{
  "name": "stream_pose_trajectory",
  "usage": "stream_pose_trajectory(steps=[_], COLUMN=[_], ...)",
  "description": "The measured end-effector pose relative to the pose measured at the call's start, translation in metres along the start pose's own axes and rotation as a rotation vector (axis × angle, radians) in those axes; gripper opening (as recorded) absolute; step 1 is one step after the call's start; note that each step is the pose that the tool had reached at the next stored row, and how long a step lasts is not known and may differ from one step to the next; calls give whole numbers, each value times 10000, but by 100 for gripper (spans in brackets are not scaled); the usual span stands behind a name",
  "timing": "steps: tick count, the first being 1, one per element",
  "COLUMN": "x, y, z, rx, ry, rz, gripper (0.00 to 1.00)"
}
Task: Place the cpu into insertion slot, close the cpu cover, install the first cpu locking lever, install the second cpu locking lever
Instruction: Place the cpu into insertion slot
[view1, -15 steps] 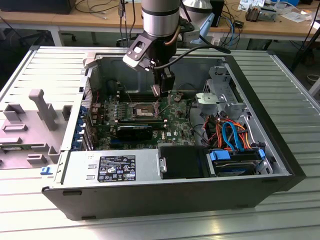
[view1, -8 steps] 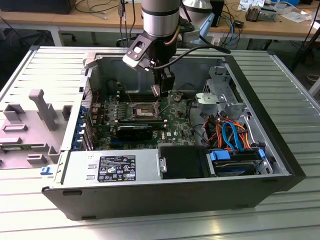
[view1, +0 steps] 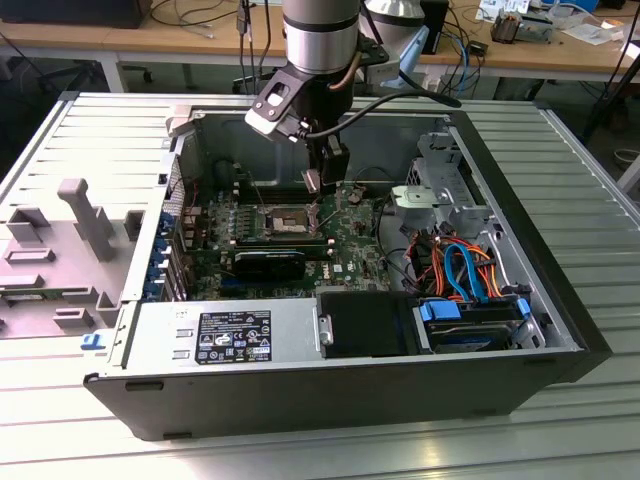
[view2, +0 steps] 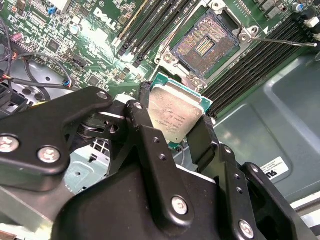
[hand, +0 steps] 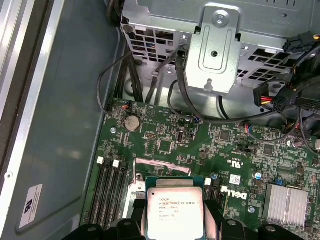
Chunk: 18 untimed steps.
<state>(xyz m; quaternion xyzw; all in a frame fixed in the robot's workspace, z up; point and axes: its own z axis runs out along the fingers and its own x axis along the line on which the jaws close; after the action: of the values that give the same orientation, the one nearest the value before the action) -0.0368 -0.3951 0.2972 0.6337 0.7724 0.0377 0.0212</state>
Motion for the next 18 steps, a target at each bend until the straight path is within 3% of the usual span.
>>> stream_pose_trajectory(steps=[18], x=[0], y=[-1], z=[7], rx=[-8], ry=[-45], rz=[532], gripper=[54])
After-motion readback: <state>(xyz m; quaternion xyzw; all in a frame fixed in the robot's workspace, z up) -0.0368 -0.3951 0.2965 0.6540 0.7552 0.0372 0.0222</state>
